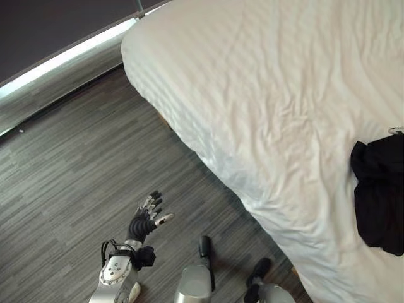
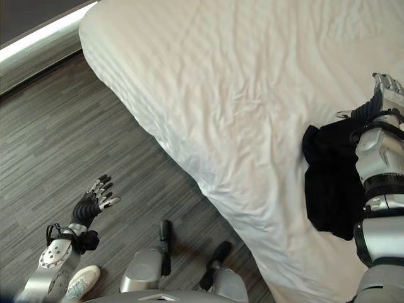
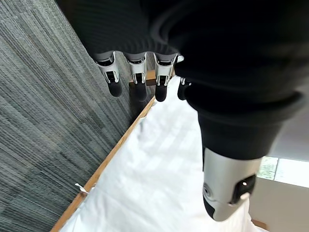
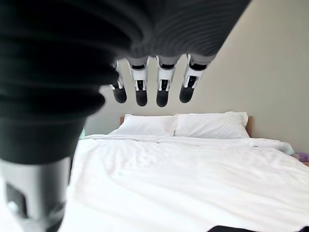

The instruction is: Pick up bed clothes into laundry basket.

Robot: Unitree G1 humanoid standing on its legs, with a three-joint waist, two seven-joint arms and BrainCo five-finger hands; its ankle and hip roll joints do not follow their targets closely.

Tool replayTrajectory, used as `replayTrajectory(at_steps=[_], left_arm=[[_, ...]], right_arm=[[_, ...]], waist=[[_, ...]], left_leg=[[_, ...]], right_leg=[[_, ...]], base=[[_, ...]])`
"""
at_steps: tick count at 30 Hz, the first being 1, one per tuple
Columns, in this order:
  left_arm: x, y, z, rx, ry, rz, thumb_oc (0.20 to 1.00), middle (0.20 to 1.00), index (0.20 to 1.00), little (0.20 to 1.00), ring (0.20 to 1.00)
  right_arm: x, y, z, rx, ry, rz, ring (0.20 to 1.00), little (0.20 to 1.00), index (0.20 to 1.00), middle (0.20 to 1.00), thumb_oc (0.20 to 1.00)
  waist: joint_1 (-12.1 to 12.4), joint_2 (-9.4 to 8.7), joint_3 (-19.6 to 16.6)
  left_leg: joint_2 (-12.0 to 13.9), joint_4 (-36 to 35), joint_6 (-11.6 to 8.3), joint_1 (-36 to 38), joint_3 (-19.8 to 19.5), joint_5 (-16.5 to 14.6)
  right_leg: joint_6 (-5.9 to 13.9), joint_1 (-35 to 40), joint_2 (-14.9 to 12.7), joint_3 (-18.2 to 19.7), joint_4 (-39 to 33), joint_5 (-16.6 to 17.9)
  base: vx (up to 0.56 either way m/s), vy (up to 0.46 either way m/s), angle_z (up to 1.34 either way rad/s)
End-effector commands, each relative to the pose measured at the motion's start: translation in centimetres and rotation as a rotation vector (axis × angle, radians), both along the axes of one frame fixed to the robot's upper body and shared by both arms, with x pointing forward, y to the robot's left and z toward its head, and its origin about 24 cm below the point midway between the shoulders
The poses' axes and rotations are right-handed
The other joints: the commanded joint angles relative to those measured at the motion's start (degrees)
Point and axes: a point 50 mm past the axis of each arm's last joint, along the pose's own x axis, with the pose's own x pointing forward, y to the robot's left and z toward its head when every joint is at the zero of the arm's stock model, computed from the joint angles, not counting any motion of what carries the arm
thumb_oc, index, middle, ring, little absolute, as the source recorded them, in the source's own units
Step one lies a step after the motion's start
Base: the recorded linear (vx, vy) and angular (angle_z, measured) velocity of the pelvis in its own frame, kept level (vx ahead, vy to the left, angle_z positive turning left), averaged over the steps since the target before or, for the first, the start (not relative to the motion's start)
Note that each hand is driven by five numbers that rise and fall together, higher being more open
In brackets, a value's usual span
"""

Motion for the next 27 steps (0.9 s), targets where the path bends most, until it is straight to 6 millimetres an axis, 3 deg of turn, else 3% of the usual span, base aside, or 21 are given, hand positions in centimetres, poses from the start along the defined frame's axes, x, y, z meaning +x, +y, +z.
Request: replayTrajectory(at_steps=[1,6,9,16,18,19,20,27], left_arm=[[0.3,-1.9,0.5,-0.087,-0.039,-0.089,1.000,1.000,1.000,1.000,1.000],[0.2,-2.1,0.1,-0.107,-0.027,-0.077,1.000,1.000,1.000,1.000,1.000],[0.3,-2.6,-0.1,-0.136,-0.025,-0.082,1.000,1.000,1.000,1.000,1.000],[1.0,-3.3,-0.2,-0.162,-0.032,-0.093,1.000,1.000,1.000,1.000,1.000],[1.5,-3.5,-0.8,-0.174,-0.016,-0.075,1.000,1.000,1.000,1.000,1.000],[1.5,-3.5,-0.8,-0.174,-0.016,-0.075,1.000,1.000,1.000,1.000,1.000],[1.4,-3.4,-1.2,-0.170,0.001,-0.069,1.000,1.000,1.000,1.000,1.000],[1.5,-3.3,-1.2,-0.178,-0.006,-0.066,1.000,1.000,1.000,1.000,1.000]], right_arm=[[-0.6,-1.2,4.3,-0.080,-0.071,-0.048,1.000,1.000,1.000,1.000,1.000],[-1.2,-2.5,4.6,-0.057,-0.050,-0.104,1.000,1.000,1.000,1.000,1.000],[-2.5,-4.2,4.1,-0.037,-0.032,-0.181,1.000,1.000,1.000,1.000,1.000],[-3.6,-5.4,4.2,0.043,-0.091,-0.221,1.000,1.000,1.000,1.000,1.000],[-4.2,-6.3,1.7,0.183,-0.064,-0.238,1.000,1.000,1.000,1.000,1.000],[-4.2,-6.3,1.7,0.183,-0.064,-0.239,1.000,1.000,1.000,1.000,1.000],[-3.9,-6.1,0.8,0.234,-0.032,-0.222,0.200,0.200,0.200,0.200,0.200],[-2.0,-3.9,-2.4,0.333,0.022,-0.103,0.200,0.200,0.200,0.200,0.200]], waist=[[-0.44,2.56,-2.36],[-0.59,3.70,-1.87],[-0.91,4.95,-0.73],[-1.58,6.42,1.25],[-1.86,6.55,1.86],[-1.82,6.53,1.81],[-1.95,6.86,2.47],[-2.64,8.42,2.85]], left_leg=[[4.98,-2.11,-7.16,-2.32,-0.53,2.61],[5.46,-2.11,-8.04,-6.09,-0.46,3.84],[5.88,-2.11,-8.68,-9.04,-0.79,4.98],[6.05,-2.11,-9.30,-12.89,-0.60,6.18],[6.36,-2.11,-9.61,-15.09,-0.07,6.32],[6.36,-2.11,-9.61,-15.13,-0.04,6.32],[6.50,-2.11,-9.68,-15.57,0.17,6.56],[6.27,-2.11,-9.14,-13.69,0.35,6.11]], right_leg=[[3.78,-1.86,0.03,0.43,0.94,-7.51],[4.29,-5.87,-0.23,0.95,0.94,-6.70],[4.61,-8.57,-0.42,0.97,0.94,-6.41],[5.17,-12.71,-0.70,1.92,0.94,-5.27],[5.73,-15.32,-0.52,2.54,0.94,-4.59],[5.73,-15.38,-0.51,2.56,0.94,-4.58],[5.76,-16.14,-0.38,3.25,0.94,-4.51],[5.63,-15.35,-0.63,4.87,0.94,-4.82]], base=[[-0.06,-0.007,-0.06],[-0.03,-0.022,-0.14],[-0.03,-0.037,-0.06],[-0.06,-0.017,-0.04],[-0.10,-0.030,-0.07],[-0.11,-0.027,-0.06],[-0.07,0.013,-0.09],[-0.03,0.024,-0.13]])
